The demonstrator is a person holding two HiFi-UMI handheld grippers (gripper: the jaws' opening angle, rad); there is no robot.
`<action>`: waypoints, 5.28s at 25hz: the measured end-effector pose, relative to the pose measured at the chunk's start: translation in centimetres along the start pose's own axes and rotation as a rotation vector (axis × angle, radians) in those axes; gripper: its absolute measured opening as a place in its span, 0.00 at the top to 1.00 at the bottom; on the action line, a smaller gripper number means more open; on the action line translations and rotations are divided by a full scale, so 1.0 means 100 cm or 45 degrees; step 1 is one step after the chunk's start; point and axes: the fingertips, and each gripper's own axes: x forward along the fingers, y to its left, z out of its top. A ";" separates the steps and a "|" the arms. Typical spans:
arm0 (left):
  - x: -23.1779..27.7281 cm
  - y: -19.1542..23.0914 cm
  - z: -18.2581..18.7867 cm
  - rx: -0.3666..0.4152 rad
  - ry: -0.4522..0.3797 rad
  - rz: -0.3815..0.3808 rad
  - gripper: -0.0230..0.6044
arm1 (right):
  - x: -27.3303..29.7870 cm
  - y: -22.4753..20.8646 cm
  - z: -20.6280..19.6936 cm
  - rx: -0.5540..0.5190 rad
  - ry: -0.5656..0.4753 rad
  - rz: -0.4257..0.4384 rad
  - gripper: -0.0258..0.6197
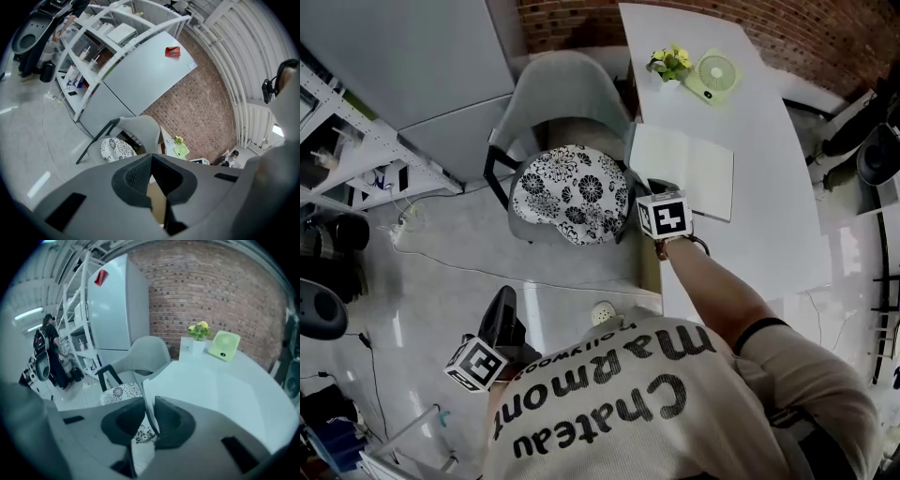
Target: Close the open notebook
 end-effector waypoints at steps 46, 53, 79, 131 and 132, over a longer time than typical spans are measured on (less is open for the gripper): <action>0.041 -0.194 -0.088 0.152 -0.220 -0.015 0.96 | -0.136 -0.098 -0.003 0.716 -0.334 0.769 0.86; 0.031 -0.203 -0.099 0.187 -0.222 0.007 0.96 | -0.153 -0.114 -0.013 0.802 -0.376 0.792 0.86; 0.064 -0.242 -0.134 0.228 -0.097 -0.110 0.96 | -0.189 -0.198 -0.057 1.012 -0.494 0.652 0.86; 0.039 -0.214 -0.142 0.185 -0.131 -0.037 0.96 | -0.166 -0.272 -0.138 1.360 -0.352 0.341 0.86; 0.038 -0.215 -0.143 0.179 -0.132 -0.041 0.96 | -0.165 -0.272 -0.138 1.363 -0.346 0.345 0.86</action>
